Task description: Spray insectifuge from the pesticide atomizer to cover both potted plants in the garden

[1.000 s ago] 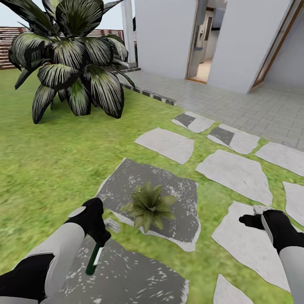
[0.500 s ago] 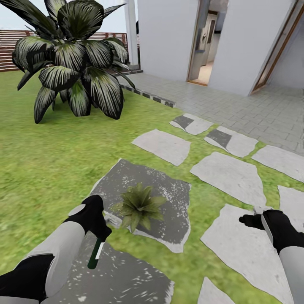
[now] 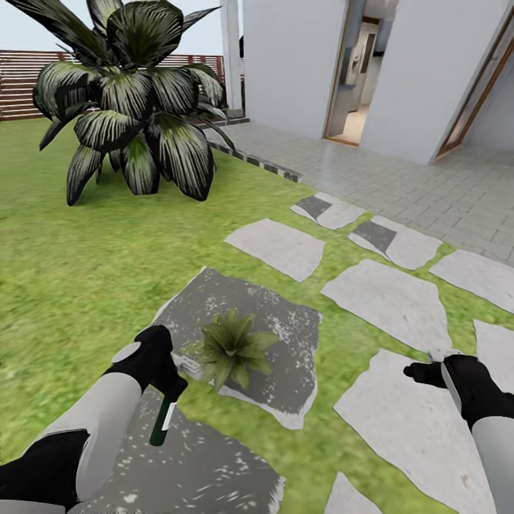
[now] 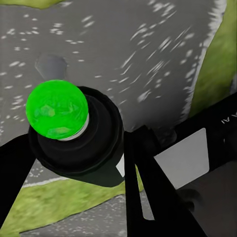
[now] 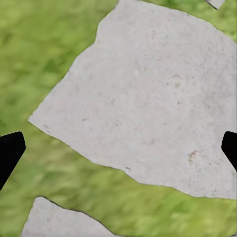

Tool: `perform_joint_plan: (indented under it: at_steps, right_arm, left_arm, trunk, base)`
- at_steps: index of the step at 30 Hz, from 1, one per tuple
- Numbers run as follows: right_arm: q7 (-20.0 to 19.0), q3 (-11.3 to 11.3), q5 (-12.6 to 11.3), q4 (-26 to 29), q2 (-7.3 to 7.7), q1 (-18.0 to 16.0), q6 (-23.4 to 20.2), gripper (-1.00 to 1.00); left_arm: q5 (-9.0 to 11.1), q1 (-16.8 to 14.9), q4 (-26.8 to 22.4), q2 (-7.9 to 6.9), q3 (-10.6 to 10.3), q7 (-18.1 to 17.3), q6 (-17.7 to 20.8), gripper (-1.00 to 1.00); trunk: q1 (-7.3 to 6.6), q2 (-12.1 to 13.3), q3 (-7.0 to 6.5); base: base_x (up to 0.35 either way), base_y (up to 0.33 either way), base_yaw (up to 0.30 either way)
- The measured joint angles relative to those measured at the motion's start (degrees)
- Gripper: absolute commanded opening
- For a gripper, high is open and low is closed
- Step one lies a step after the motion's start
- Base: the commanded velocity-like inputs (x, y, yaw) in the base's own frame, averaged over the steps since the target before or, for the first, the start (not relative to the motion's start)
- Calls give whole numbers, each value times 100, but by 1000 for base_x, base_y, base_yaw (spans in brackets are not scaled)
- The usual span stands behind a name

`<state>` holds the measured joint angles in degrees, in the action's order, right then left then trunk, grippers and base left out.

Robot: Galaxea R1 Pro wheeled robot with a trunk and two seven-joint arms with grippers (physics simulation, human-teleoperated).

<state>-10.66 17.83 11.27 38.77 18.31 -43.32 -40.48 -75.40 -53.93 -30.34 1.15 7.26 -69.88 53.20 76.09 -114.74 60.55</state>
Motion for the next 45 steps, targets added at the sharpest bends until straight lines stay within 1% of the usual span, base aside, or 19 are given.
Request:
perform_joint_plan:
  at_steps: [9, 12, 18, 24, 31, 39, 45]
  right_arm:
    - [0, -8, -1, 1, -8, 2, 0, 100]
    - [0, -8, 5, 2, -10, 2, -2, 100]
    - [4, -9, 8, 2, -16, -1, -3, 100]
    - [9, -17, 9, -1, -19, -1, 1, 100]
    - [7, -17, 8, 0, -18, 2, 0, 100]
    - [7, -16, 15, 3, -18, 1, -4, 100]
    - [10, -16, 17, 1, -19, 0, -3, 100]
  left_arm:
    - [-5, 0, 5, -8, -8, 8, -8, -100]
    - [-7, 0, 19, -5, -8, 8, -9, -100]
    - [-9, 1, 32, -10, -8, 6, -10, -100]
    - [-17, 1, 33, -17, -8, 5, -8, -100]
    - [-18, 12, 43, -25, -8, 15, -9, -100]
    - [-15, 18, 44, -28, -7, 16, -11, -100]
    - [-19, 23, 42, -28, -4, 15, -11, -100]
  trunk:
    - [-3, 0, 0]
    - [-3, 0, 0]
    - [0, 0, 0]
    - [0, 0, 0]
    - [0, 0, 0]
    - [0, 0, 0]
    - [0, 0, 0]
  base:
    - [280, -7, 5]
    - [244, -147, 0]
    - [29, -266, 105]
    - [1, -30, 227]
    - [0, -25, 34]
    - [0, -296, 5]
    - [0, -300, 207]
